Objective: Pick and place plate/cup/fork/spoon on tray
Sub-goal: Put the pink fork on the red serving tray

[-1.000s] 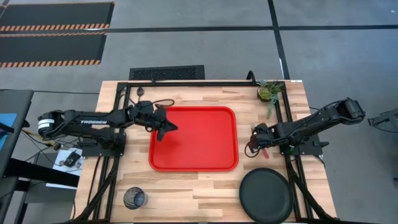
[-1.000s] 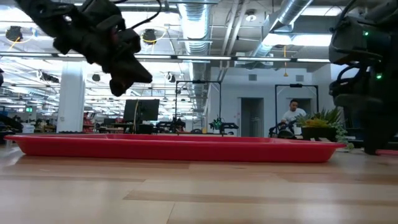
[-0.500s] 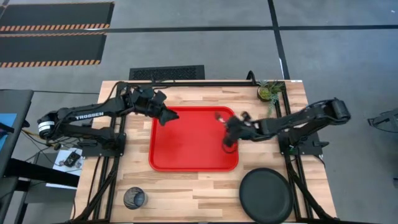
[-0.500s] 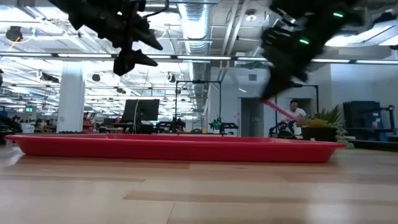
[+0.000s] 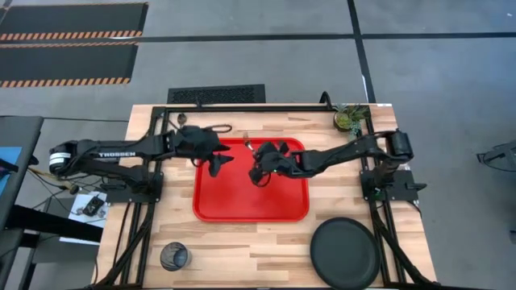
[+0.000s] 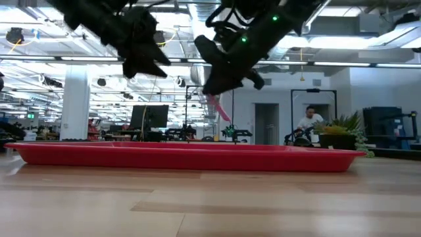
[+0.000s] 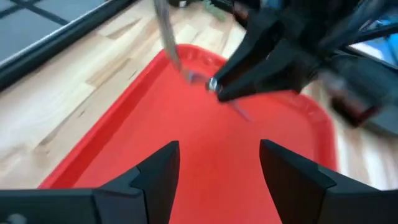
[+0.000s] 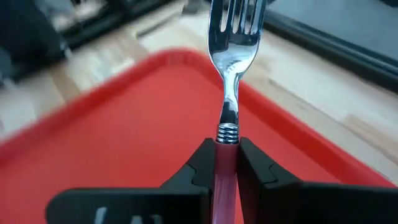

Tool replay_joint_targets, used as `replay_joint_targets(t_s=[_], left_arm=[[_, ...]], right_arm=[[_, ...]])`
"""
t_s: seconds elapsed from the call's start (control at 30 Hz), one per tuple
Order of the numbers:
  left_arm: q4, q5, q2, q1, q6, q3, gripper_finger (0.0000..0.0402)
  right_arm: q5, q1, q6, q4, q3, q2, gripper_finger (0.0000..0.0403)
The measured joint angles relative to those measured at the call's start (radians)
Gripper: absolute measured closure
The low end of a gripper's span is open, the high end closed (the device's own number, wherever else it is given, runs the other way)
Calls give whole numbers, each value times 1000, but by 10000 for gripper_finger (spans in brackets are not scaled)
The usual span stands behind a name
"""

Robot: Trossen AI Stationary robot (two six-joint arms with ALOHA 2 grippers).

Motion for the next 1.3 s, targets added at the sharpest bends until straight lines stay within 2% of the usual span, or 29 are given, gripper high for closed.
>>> replay_joint_targets(t_s=[0.2, 0.3, 0.47, 0.6, 0.77, 0.93, 1.1, 1.3], left_arm=[[506, -42, -10, -42, -98, -247, 211], [678, -94, -11, -46, -131, -324, 216], [700, -117, -7, -48, -163, -350, 217], [706, -128, -3, -51, -183, -350, 217], [686, -196, -3, -52, -201, -350, 217], [685, -195, -4, -52, -201, -349, 222], [676, -201, -27, -51, -199, -349, 259], [654, -196, -64, -51, -170, -349, 340]], right_arm=[[-6, -1, 6, 232, -9, 53, 353], [-9, 3, -1, 314, -9, 86, 353], [-18, 10, -9, 414, 11, 145, 353], [-25, 12, -26, 421, 83, 191, 353], [-21, 19, -70, 405, 174, 242, 353], [-14, 28, -76, 372, 203, 248, 353], [18, 39, -99, 365, 203, 248, 353], [20, 39, -101, 349, 203, 248, 352]])
